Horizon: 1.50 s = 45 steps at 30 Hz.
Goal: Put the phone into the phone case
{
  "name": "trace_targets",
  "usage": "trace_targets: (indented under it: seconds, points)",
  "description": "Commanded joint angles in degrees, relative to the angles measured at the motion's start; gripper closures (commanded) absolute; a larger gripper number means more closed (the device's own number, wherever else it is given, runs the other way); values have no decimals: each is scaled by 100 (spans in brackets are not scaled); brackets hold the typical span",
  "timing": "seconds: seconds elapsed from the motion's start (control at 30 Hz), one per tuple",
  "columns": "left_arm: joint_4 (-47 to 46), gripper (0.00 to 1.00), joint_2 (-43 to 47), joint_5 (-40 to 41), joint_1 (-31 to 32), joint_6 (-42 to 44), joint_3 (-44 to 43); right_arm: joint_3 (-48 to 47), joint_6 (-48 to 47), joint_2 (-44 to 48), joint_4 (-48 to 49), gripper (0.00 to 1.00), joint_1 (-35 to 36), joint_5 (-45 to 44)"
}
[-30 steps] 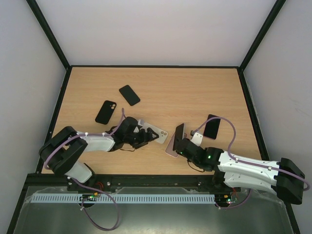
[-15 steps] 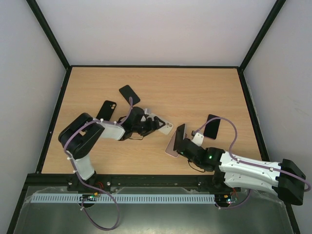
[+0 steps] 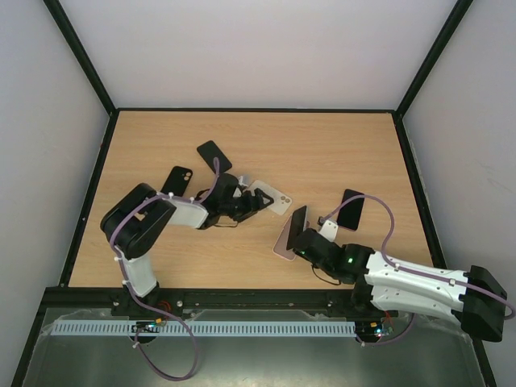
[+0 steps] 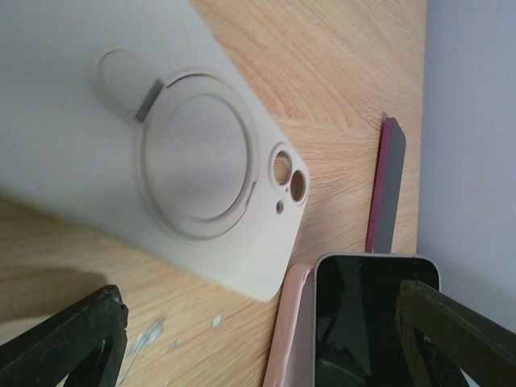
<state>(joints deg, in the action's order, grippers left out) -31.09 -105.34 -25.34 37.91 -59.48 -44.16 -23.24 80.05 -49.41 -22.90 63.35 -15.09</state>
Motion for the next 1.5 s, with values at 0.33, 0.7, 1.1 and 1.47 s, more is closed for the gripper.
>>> trace_targets:
  seconds: [0.33, 0.7, 1.1, 1.47]
  points:
    - [312, 8, 586, 163, 524, -4, 659, 10, 271, 333, -429, 98, 10, 122]
    - [71, 8, 620, -72, 669, -298, 750, 750, -158, 427, 1238, 98, 10, 265]
    - [787, 8, 1160, -28, 432, -24, 1170, 721, -1004, -663, 2477, 98, 10, 1481]
    - [992, 9, 1938, -97, 532, -303, 1737, 749, -929, -968, 3334, 98, 35, 2366]
